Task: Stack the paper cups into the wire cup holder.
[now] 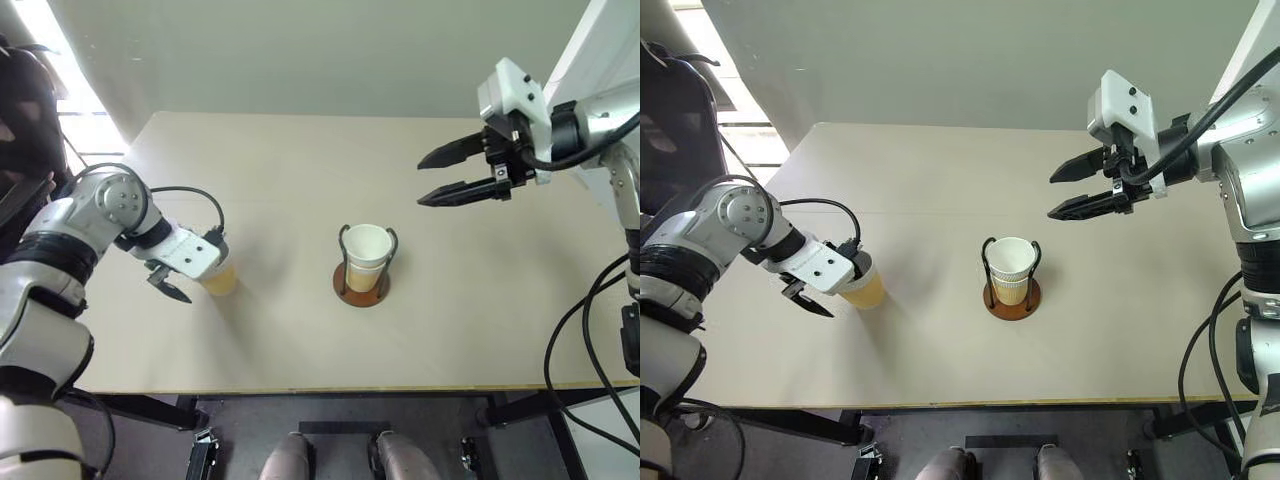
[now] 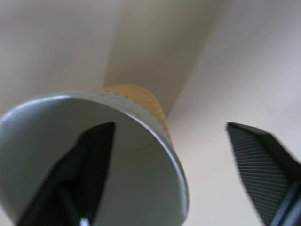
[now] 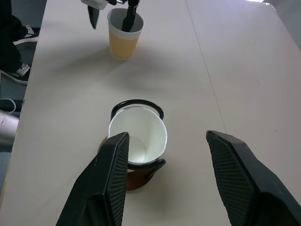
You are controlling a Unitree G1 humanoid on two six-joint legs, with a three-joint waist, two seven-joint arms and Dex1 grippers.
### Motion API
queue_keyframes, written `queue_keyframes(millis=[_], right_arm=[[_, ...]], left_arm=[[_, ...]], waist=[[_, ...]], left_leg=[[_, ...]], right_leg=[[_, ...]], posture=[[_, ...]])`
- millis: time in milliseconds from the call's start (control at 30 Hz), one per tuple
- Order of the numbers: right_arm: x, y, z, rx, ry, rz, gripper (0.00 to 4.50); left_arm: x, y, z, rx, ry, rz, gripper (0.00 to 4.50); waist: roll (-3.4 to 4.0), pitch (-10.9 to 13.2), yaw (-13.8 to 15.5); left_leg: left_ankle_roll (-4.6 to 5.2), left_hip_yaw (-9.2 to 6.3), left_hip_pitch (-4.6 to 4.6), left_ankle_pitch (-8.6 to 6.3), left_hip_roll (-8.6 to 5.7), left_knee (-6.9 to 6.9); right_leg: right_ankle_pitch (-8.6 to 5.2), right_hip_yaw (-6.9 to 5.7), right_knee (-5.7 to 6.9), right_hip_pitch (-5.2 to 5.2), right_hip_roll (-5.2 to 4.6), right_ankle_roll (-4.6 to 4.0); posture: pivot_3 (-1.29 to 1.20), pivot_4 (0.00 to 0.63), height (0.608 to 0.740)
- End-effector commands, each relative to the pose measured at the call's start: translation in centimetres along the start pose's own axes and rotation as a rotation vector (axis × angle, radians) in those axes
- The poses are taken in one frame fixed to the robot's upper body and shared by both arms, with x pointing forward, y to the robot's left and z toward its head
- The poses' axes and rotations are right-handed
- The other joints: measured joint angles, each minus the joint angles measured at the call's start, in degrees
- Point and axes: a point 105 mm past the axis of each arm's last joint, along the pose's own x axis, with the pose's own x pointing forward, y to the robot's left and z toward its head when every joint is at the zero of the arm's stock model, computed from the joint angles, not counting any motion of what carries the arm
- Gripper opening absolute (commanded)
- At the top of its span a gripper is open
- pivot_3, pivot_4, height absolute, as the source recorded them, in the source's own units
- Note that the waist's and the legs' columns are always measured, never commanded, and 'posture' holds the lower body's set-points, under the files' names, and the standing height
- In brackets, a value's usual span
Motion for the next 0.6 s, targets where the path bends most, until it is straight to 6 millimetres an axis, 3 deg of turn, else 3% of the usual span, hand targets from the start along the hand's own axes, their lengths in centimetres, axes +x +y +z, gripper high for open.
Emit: queue_keyframes(millis=[33,267,600], right_arm=[[-0.7,0.0,0.8,-0.038,-0.001,-0.024,2.66],[-0.7,0.1,0.6,-0.032,0.004,-0.021,2.66],[-0.5,0.3,0.2,-0.019,0.006,-0.019,2.66]], left_arm=[[-1.1,0.8,0.2,0.036,0.002,0.038,2.52],[-2.8,3.3,0.8,0.090,0.022,0.158,0.15],[-6.4,7.7,4.0,0.183,-0.031,0.320,0.03]], waist=[[0.00,0.0,0.0],[0.00,0.0,0.1],[0.00,0.0,0.0]], left_leg=[[0.00,0.00,0.00,0.00,0.00,0.00],[0.00,0.00,-0.01,0.00,-0.01,0.02],[0.03,0.01,-0.03,-0.02,-0.03,0.00]], right_leg=[[0.00,0.00,0.00,0.01,0.00,0.00],[0.01,0.01,-0.02,0.00,0.00,0.02],[0.03,0.04,-0.08,0.01,-0.01,0.06]], posture=[[0.00,0.150,0.740],[0.00,0.150,0.740],[0.00,0.150,0.740]])
